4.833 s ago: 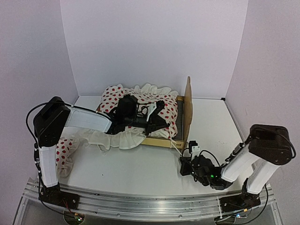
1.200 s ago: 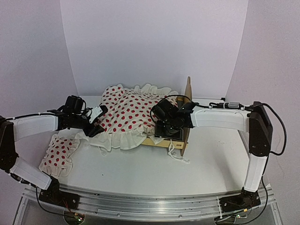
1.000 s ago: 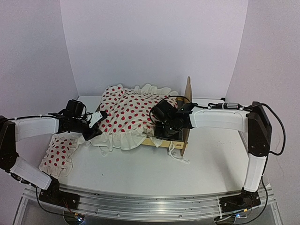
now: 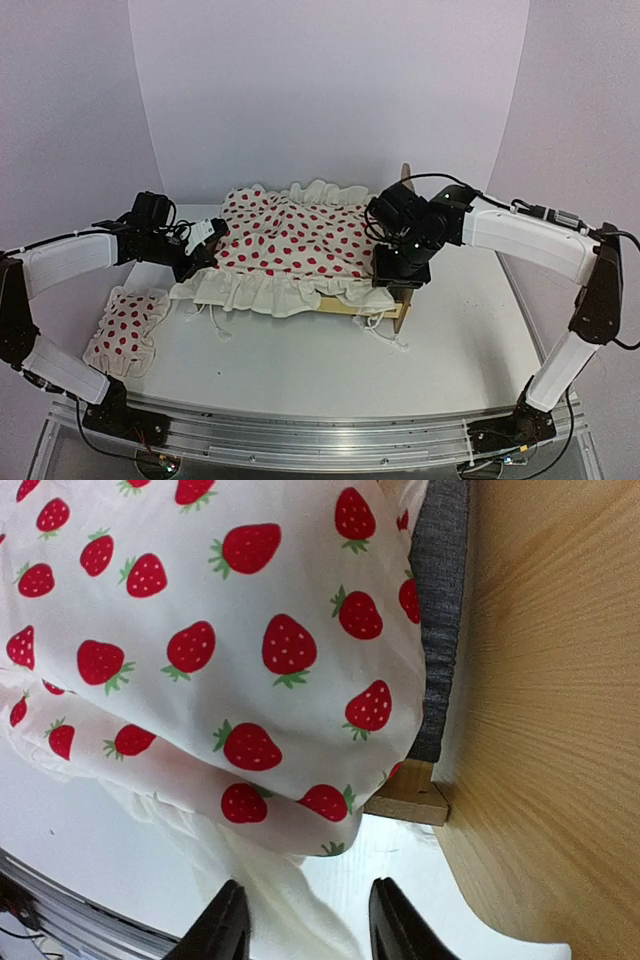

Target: Set up the pet bed

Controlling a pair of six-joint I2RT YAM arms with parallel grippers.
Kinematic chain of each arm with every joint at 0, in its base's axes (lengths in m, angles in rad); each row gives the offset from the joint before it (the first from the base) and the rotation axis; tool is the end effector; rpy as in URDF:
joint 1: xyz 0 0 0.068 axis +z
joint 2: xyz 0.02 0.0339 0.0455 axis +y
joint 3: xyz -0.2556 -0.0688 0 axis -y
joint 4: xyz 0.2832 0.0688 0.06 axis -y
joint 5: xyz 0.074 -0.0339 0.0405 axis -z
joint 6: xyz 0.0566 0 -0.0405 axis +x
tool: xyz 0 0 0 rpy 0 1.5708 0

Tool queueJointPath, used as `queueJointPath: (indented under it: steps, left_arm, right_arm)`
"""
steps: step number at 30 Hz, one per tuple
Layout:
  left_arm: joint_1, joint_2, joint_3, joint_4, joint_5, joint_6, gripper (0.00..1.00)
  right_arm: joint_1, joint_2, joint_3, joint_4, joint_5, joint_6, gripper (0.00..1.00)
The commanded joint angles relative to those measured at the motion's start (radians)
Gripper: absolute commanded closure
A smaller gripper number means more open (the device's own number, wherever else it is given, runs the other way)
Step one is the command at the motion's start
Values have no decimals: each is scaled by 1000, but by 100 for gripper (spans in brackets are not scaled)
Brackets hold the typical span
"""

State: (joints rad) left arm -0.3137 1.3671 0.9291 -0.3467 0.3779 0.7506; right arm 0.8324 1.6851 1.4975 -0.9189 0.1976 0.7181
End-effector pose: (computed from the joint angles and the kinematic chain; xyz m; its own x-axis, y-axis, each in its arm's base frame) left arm 0.3168 -0.1247 0.2086 -0.1265 0.7075 -0.6953 0.8498 0.4389 0.2920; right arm 0.2751 0.2858 0.2578 -0.8914 -0.0209 -0.4527 -0.1055 0.9811 0.1624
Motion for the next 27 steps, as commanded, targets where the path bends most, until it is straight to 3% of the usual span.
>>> queueJointPath:
  steps: [1, 4, 6, 8, 11, 15, 17, 20, 24, 27]
  left_arm:
    - [-1, -54, 11, -52, 109, -41, 100]
    - [-1, -51, 12, -20, 68, -73, 100]
    - [-1, -51, 17, -12, 57, -76, 100]
    - [-1, -52, 26, -17, 59, -78, 100]
    - [-1, -49, 31, -24, 62, -81, 100]
    - [-1, -42, 29, -14, 62, -89, 100]
    - [-1, -42, 30, -10, 67, -91, 100]
    - [-1, -42, 30, -8, 72, -91, 100]
    - [-1, -41, 33, -1, 76, -94, 100]
    - [-1, -45, 34, 1, 78, -96, 100]
  right_arm:
    - [39, 50, 175, -197, 144, -47, 52]
    - [128, 69, 255, -201, 279, -71, 48]
    - [176, 83, 291, -204, 354, -58, 35]
    - [220, 90, 315, -209, 438, -24, 30]
    - [277, 106, 310, -125, 467, 14, 37]
    - [304, 187, 265, 46, 323, 51, 55]
    - [302, 231, 259, 73, 301, 73, 59]
    - [286, 274, 250, 125, 290, 72, 59]
    - [251, 306, 221, 201, 299, 79, 43]
    - [234, 312, 190, 258, 323, 72, 42]
